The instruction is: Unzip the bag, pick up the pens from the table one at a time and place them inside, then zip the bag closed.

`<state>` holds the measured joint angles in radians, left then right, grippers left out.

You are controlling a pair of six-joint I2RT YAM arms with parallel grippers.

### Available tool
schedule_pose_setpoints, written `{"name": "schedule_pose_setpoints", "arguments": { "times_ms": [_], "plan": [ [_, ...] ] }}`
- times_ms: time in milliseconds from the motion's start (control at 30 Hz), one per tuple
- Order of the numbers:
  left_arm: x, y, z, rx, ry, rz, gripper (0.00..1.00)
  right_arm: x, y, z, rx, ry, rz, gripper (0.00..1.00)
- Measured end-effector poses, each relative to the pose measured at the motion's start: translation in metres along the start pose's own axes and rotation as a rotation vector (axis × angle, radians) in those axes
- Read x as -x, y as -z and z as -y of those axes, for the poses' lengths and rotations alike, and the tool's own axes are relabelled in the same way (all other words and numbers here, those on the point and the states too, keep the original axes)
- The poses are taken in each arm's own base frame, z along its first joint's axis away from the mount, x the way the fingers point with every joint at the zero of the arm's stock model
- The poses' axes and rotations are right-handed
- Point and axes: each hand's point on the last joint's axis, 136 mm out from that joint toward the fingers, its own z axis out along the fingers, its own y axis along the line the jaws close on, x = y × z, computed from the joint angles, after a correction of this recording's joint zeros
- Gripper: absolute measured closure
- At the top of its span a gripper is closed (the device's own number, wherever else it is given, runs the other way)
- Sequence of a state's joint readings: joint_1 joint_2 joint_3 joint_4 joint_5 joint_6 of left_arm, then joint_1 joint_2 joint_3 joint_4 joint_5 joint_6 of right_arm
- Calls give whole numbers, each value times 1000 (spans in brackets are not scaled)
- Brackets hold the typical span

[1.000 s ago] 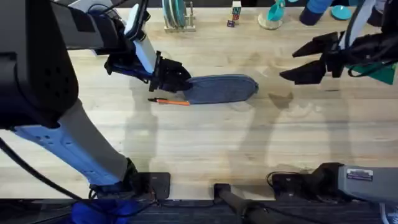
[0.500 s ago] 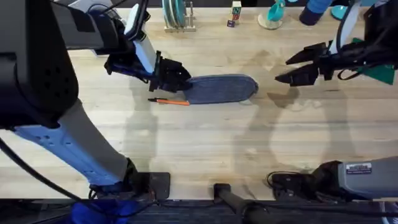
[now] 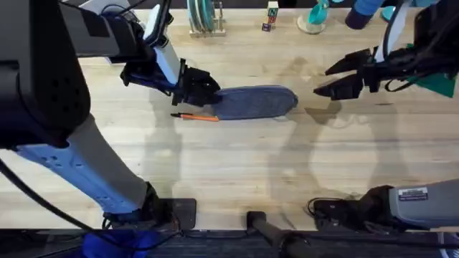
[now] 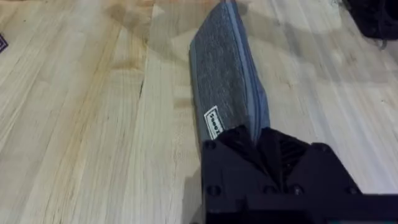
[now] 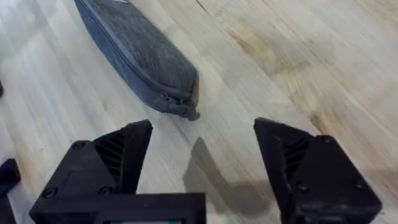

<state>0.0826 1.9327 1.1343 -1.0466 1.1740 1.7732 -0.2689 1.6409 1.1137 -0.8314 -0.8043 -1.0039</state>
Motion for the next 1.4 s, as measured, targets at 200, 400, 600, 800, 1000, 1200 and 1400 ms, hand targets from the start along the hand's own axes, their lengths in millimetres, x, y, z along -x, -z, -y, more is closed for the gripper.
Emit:
{"name": "schedule_pose_setpoints", "arguments": {
  "times_ms": [200, 400, 600, 800, 1000, 1200, 1400],
  "plan": [
    [0, 0, 0, 0, 0, 0, 958, -10, -13, 2, 43, -39, -23, 9],
    [0, 0, 0, 0, 0, 0, 959, -15, -38, -9, 104, -20, -79, 14],
    [0, 0, 0, 0, 0, 0, 959, -22, -55, -1, 86, 31, -137, 11],
    [0, 0, 0, 0, 0, 0, 959, -23, -66, -4, 98, 65, -162, 11],
    [0, 0, 0, 1, -3, 0, 959, -27, -79, -7, 131, 78, -179, 15],
    [0, 0, 0, 1, -3, 0, 959, -24, -82, -8, 131, 97, -178, 24],
    [0, 0, 0, 1, -3, 0, 959, -22, -86, -11, 137, 116, -183, 58]
  ]
}}
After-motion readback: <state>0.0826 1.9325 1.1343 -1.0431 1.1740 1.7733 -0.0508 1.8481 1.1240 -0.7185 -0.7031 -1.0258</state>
